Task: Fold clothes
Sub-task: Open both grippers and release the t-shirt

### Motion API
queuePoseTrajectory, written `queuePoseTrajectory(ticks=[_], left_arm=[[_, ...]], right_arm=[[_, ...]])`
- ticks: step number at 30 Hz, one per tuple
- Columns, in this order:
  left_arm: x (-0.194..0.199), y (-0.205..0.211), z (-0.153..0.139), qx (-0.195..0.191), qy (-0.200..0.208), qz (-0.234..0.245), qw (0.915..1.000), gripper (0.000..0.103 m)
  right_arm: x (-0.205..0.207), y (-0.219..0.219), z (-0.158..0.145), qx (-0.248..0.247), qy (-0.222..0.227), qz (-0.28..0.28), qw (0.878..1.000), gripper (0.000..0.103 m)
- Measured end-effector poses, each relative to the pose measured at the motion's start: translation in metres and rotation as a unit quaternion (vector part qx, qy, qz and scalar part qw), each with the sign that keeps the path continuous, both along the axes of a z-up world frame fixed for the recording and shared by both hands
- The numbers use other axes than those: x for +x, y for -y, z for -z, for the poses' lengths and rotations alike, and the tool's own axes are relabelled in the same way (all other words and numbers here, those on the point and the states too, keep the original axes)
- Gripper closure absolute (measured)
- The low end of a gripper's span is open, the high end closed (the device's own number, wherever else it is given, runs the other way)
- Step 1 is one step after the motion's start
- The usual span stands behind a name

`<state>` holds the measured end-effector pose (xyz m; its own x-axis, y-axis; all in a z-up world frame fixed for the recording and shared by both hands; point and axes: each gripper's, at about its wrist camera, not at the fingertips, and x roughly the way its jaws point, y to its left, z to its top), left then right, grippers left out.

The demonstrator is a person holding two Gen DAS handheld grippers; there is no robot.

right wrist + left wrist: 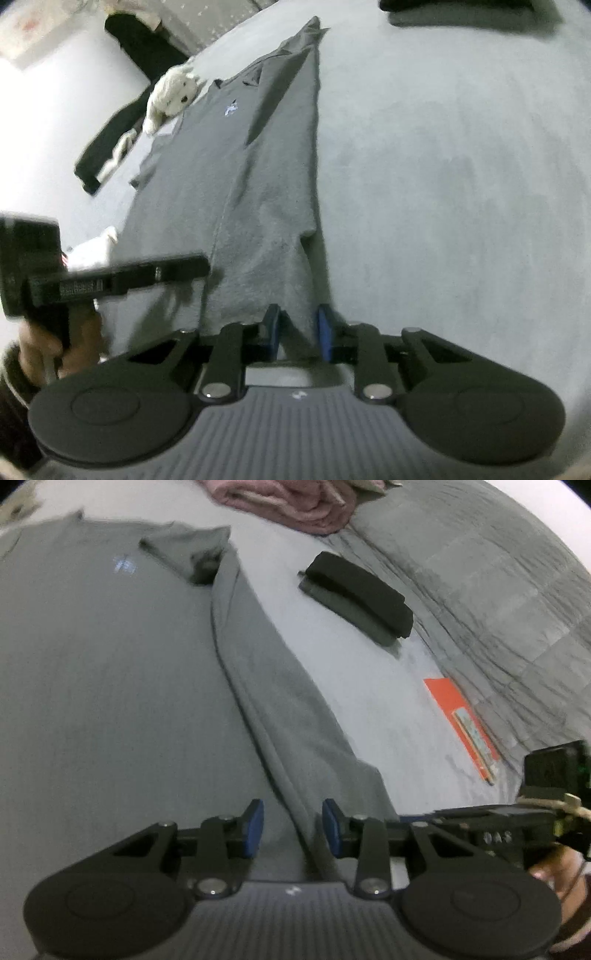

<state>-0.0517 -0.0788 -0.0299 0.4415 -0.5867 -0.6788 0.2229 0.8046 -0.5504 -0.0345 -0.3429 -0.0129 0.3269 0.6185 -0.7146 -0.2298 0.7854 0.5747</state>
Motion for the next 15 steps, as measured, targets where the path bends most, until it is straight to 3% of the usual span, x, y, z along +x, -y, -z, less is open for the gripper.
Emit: queuePoseTrajectory(ticks=[3, 5, 6, 7, 8, 10, 13, 15], left_arm=[[-0.009, -0.001, 0.007, -0.039, -0.030, -0.001, 0.9988, 0.068], [-0.012, 0.004, 0.013, -0.041, -0.037, -0.001, 0.9985, 0.071], [-0.014, 0.007, 0.015, -0.038, -0.034, -0.001, 0.9987, 0.075], [-0.016, 0.010, 0.017, -0.035, -0.033, 0.000, 0.9989, 0.092], [-0.017, 0.013, 0.019, -0.032, -0.032, 0.000, 0.9990, 0.100], [-0.020, 0.015, 0.019, -0.035, -0.027, -0.002, 0.9990, 0.100], [-0.025, 0.009, 0.009, -0.067, -0.015, 0.001, 0.9976, 0.100], [-0.025, 0.015, 0.015, -0.041, -0.025, 0.013, 0.9988, 0.100]], right_arm=[[-0.003, 0.009, 0.002, 0.033, -0.017, 0.006, 0.999, 0.076], [-0.003, 0.014, 0.004, 0.053, -0.027, 0.012, 0.998, 0.075], [-0.002, 0.016, 0.004, 0.062, -0.031, 0.013, 0.998, 0.075], [-0.002, 0.015, 0.004, 0.066, -0.031, 0.012, 0.997, 0.077], [-0.003, 0.015, 0.002, 0.065, -0.030, 0.009, 0.997, 0.093], [-0.006, 0.014, -0.002, 0.060, -0.027, -0.001, 0.998, 0.094], [-0.014, 0.026, -0.014, 0.090, -0.010, 0.003, 0.996, 0.095], [-0.015, 0.030, -0.015, 0.082, -0.010, 0.004, 0.997, 0.095]])
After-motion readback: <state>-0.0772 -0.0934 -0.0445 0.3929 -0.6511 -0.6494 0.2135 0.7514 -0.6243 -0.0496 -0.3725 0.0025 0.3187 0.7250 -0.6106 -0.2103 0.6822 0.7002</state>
